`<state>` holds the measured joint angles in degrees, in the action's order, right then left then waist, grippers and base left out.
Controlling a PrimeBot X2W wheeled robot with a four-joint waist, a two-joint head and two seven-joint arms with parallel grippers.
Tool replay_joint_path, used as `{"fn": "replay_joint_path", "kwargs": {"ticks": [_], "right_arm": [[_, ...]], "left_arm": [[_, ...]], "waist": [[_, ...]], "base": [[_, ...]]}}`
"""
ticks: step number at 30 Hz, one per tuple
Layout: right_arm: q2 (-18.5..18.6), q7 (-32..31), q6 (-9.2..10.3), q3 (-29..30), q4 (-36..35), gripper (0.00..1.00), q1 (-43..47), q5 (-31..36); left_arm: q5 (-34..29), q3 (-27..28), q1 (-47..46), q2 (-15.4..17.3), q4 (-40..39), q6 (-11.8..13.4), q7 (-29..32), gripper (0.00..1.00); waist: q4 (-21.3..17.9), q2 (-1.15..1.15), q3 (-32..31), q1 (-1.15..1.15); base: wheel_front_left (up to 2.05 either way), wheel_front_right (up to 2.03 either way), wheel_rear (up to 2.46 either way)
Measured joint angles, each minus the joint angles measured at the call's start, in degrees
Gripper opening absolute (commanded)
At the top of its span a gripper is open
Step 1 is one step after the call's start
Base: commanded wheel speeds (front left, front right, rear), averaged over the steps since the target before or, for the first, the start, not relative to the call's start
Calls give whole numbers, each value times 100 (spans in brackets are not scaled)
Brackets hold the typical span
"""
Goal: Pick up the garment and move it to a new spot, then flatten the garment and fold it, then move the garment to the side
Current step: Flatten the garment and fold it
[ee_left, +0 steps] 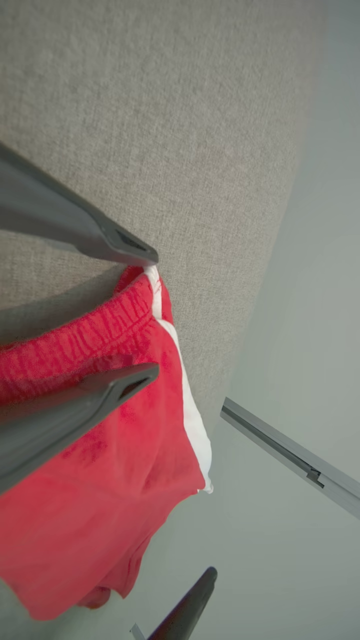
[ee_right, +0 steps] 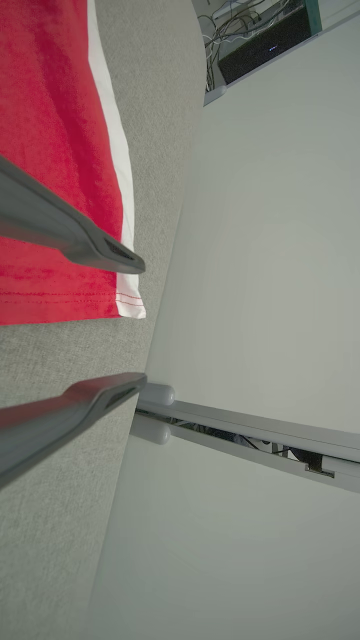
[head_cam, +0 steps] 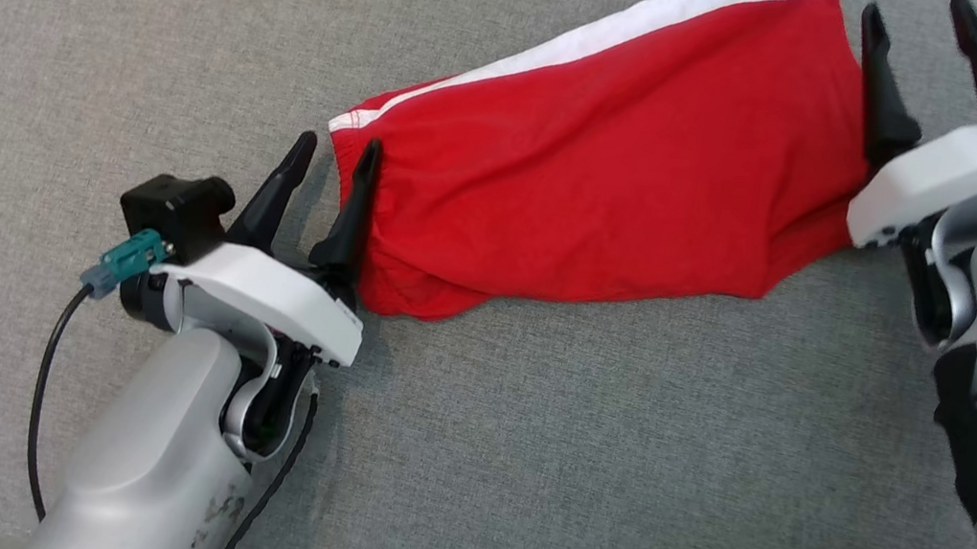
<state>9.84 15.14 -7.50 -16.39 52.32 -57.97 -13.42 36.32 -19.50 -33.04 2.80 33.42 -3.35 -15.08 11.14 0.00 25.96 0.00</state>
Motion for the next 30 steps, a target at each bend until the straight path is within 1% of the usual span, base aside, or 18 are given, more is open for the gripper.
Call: {"fn": "replay_joint_path", "kwargs": {"ticks": [4, 7, 12, 13, 14, 15, 19, 23, 27, 30], "right_arm": [[2, 0, 0, -90, 14, 100, 413, -260], [-4, 0, 0, -323, 111, 100, 698, -448], [-37, -60, 0, -740, 573, 100, 905, -770], [-37, -97, 0, -845, 639, 82, 894, -792], [-40, -157, 0, -962, 719, 33, 887, -794], [-56, -185, 1, -1025, 788, 0, 886, -838], [-138, -231, -1, -1147, 979, 0, 898, -1161], [-146, -91, 0, -1031, 1092, 0, 1074, -1439], [-178, -41, 0, -862, 1046, 0, 1461, -1718], [-177, -29, 0, -743, 820, 0, 1832, -1857]], "left_arm": [[-193, 134, 261, -4, -133, 66, 0, 100], [-264, 200, 461, -1, -160, 74, 0, 100], [-330, 200, 645, -3, -163, 85, -1, 100], [-339, 196, 677, -1, -158, 85, 0, 100], [-344, 202, 705, -3, -153, 86, 0, 100], [-349, 204, 713, 0, -142, 89, 0, 100], [-409, 219, 826, -4, -92, 89, 0, 100], [-522, 333, 998, 0, -13, 88, 0, 100], [-692, 437, 1285, 1, 99, 62, 0, 100], [-776, 522, 1517, 0, 149, 38, 0, 100]], "waist": [[-64, 0, -115, 0], [-102, 0, -208, 0], [-129, 0, -359, 0], [-126, 0, -383, 0], [-122, 0, -407, 0], [-117, 0, -431, 0], [-109, 0, -559, 0], [-129, 0, -767, 0], [-182, 0, -1057, 0], [-234, 0, -1312, 0]], "base": [[0, 0, 0], [0, 0, 0], [0, 0, 0], [0, 0, 0], [0, 0, 0], [0, 0, 0], [0, 0, 0], [0, 0, 0], [0, 0, 0], [0, 0, 0]]}}
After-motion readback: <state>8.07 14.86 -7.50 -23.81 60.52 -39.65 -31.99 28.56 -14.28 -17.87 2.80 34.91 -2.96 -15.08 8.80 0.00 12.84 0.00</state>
